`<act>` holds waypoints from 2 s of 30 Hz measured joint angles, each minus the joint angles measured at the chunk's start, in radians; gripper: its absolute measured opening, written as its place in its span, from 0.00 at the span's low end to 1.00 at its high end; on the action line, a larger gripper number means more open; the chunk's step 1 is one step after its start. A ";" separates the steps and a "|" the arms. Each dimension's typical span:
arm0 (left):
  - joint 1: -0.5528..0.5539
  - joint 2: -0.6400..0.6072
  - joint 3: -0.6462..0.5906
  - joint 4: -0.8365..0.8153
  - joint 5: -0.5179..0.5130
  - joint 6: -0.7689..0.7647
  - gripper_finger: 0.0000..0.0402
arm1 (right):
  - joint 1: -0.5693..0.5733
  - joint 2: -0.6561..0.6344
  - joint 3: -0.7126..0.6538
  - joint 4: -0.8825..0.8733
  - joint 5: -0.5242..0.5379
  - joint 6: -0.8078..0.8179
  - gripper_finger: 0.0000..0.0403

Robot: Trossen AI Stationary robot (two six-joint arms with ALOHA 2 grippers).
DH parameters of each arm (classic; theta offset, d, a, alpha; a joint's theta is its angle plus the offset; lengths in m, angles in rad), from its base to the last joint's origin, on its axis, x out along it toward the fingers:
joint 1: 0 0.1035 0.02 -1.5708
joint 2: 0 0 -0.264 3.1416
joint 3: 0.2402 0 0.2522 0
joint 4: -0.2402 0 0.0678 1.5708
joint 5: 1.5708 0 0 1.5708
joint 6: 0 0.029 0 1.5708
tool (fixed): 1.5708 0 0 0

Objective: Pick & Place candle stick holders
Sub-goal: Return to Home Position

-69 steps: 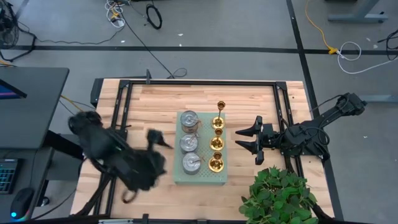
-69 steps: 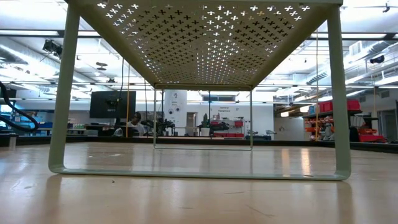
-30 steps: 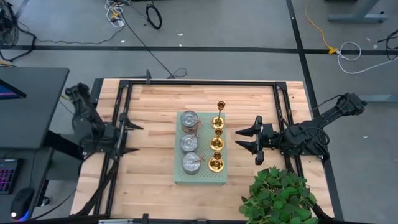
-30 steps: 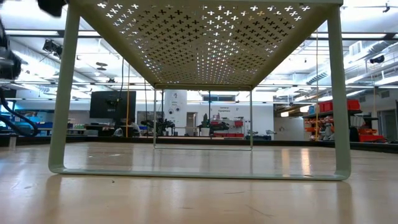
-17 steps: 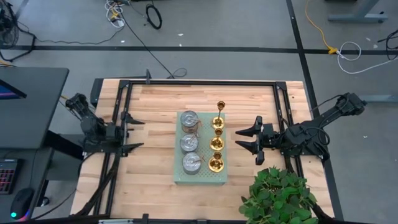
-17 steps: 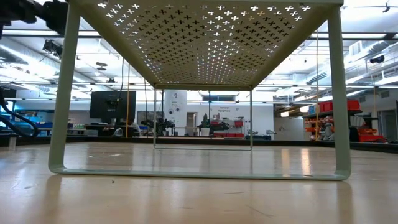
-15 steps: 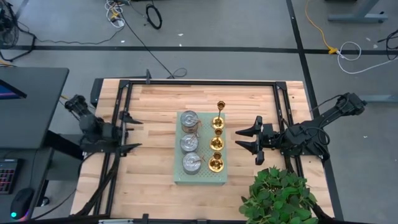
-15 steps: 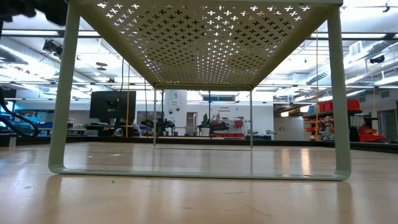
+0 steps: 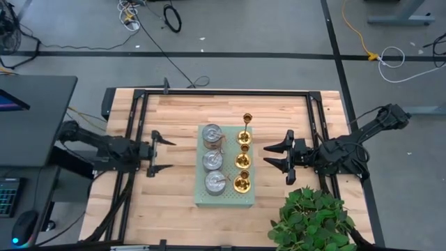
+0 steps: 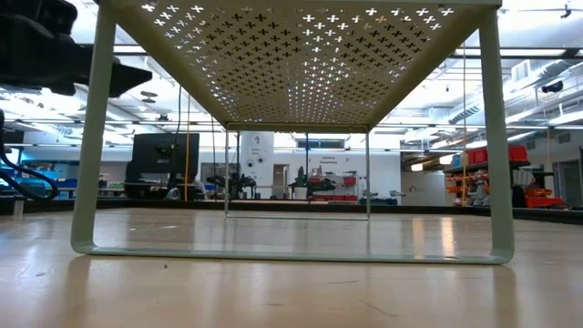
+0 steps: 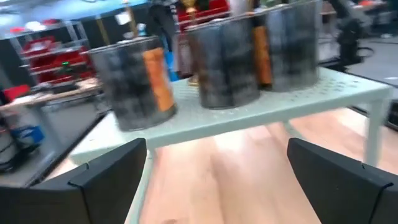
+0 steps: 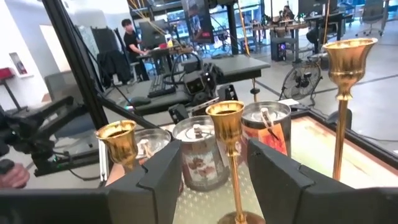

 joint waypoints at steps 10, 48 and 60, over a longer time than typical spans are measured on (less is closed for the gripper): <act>0.239 -0.013 -0.001 -0.013 0.339 0.018 0.99 | 0.000 0.002 0.000 0.003 -0.015 0.000 0.46; 0.411 -0.005 -0.002 -0.001 0.529 -0.072 0.99 | -0.003 0.002 0.000 0.136 -0.206 0.195 0.46; 0.411 -0.005 -0.002 0.003 0.529 -0.072 0.99 | -0.056 -0.021 -0.044 -0.031 -0.108 -0.180 0.46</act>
